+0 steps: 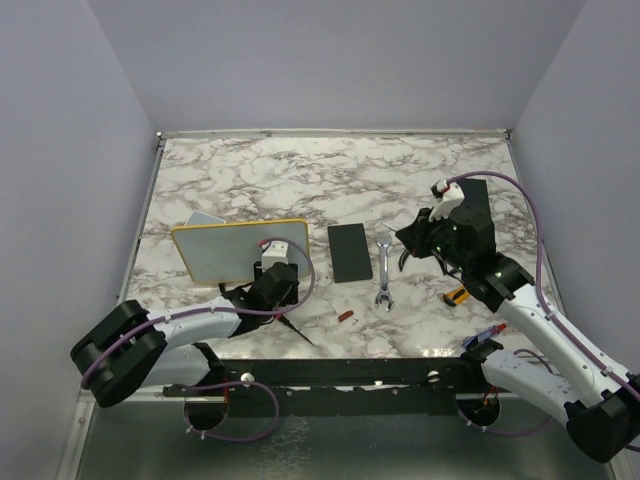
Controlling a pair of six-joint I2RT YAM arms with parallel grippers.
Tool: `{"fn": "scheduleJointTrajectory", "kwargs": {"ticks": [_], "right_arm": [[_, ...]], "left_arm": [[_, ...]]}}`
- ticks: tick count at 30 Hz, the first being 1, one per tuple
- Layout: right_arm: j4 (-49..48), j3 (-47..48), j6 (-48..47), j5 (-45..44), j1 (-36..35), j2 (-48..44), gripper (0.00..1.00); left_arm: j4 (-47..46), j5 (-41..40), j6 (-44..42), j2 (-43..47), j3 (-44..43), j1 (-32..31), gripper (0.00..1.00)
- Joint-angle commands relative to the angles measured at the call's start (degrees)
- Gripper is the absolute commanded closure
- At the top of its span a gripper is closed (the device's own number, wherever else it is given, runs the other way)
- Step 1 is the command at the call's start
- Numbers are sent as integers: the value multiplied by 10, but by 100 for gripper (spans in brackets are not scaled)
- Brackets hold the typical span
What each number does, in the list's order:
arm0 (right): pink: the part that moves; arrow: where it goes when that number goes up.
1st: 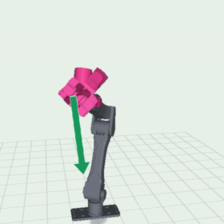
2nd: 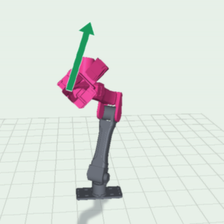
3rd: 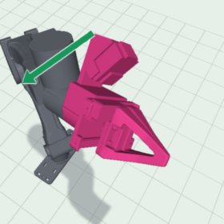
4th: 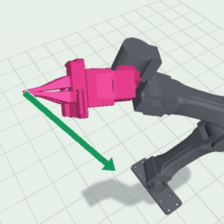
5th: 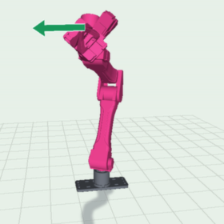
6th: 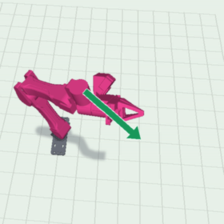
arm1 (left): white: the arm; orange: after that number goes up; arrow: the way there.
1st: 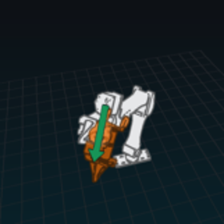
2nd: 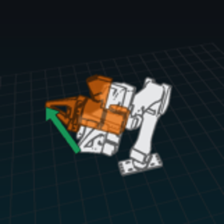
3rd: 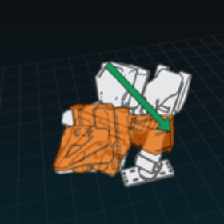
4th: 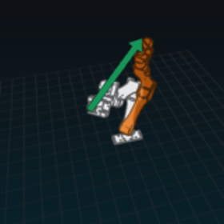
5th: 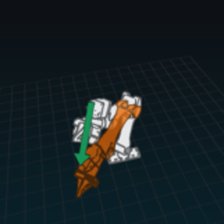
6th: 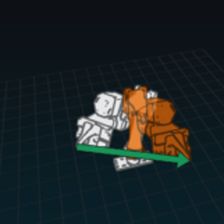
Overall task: Write a sentence on the whiteboard
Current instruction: Adjust the whiteboard stand at the center of the board.
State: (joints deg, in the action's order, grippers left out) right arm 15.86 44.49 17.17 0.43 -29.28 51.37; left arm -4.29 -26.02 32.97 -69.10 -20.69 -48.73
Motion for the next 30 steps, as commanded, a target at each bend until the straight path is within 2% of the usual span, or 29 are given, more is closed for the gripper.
{"fn": "scheduleJointTrajectory", "kwargs": {"ticks": [1, 23, 27, 30], "right_arm": [[-14, -1, 6, -11, -1, 2, 99], [-19, -3, 10, -13, -1, 9, 99], [-16, -3, 10, -16, 0, 7, 99], [-17, -4, 10, -16, 0, 5, 99]], "left_arm": [[-52, 39, -11, -26, -8, 1, 43], [-161, 46, -42, -195, -99, -20, 45], [-165, 40, -46, -187, -101, -21, 45], [-156, 65, -56, -153, -100, -22, 42]]}}
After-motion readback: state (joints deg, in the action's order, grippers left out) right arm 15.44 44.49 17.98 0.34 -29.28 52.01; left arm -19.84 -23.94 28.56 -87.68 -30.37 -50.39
